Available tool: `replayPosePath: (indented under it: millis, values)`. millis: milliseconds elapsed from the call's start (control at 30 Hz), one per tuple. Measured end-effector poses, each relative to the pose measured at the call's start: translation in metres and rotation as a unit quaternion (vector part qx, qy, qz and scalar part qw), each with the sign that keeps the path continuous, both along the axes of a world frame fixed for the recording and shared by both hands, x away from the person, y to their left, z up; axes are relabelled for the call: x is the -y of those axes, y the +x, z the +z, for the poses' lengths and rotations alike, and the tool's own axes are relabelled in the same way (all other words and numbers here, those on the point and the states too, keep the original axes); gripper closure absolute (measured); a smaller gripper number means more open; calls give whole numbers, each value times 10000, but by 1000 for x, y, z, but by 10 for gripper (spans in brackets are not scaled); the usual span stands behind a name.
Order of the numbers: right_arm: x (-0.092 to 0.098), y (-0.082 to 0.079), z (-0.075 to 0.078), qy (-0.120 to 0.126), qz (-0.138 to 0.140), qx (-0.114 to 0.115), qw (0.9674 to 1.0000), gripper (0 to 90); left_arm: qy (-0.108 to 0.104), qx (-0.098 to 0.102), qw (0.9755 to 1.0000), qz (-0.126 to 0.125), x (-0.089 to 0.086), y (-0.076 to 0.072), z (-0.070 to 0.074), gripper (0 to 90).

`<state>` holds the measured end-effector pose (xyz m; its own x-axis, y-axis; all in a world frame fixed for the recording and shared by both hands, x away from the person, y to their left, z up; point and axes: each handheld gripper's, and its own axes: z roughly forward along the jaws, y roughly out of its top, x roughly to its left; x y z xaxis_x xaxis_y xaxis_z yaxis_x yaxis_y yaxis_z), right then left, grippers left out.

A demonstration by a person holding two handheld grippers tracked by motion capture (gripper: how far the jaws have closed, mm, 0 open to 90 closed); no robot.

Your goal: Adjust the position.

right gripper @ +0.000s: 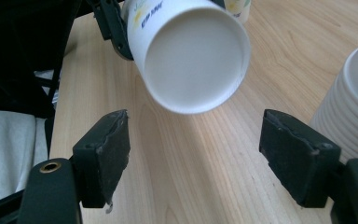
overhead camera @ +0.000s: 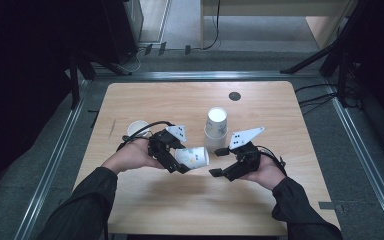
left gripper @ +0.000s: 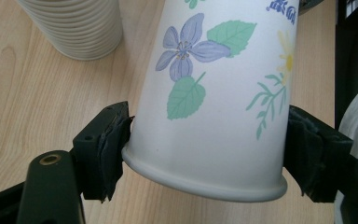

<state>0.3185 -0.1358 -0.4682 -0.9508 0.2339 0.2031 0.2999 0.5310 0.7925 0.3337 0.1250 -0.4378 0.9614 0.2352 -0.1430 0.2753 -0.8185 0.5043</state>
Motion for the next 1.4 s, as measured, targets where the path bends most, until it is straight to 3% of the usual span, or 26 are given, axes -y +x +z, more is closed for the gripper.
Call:
replayPosePath:
  millis: [333,567,800,1133,1267,1400]
  values:
    - [-8,4,4,235,77,45,9997,244,536,-8,9979,-362,15,-1,10,225]
    - [-17,3,6,265,160,91,9995,238,984,57,9938,-517,23,0,17,225]
    - [-26,1,4,192,232,106,9995,238,1235,80,9904,-608,28,-1,17,224]
    - [-37,-2,1,34,324,211,9992,246,1319,102,9888,-687,33,-2,20,224]
    - [-39,-2,1,6,349,201,9992,273,1278,99,9896,-652,35,-3,19,224]
    - [-40,-2,1,0,374,213,9991,310,1333,133,9885,-709,36,-2,18,224]
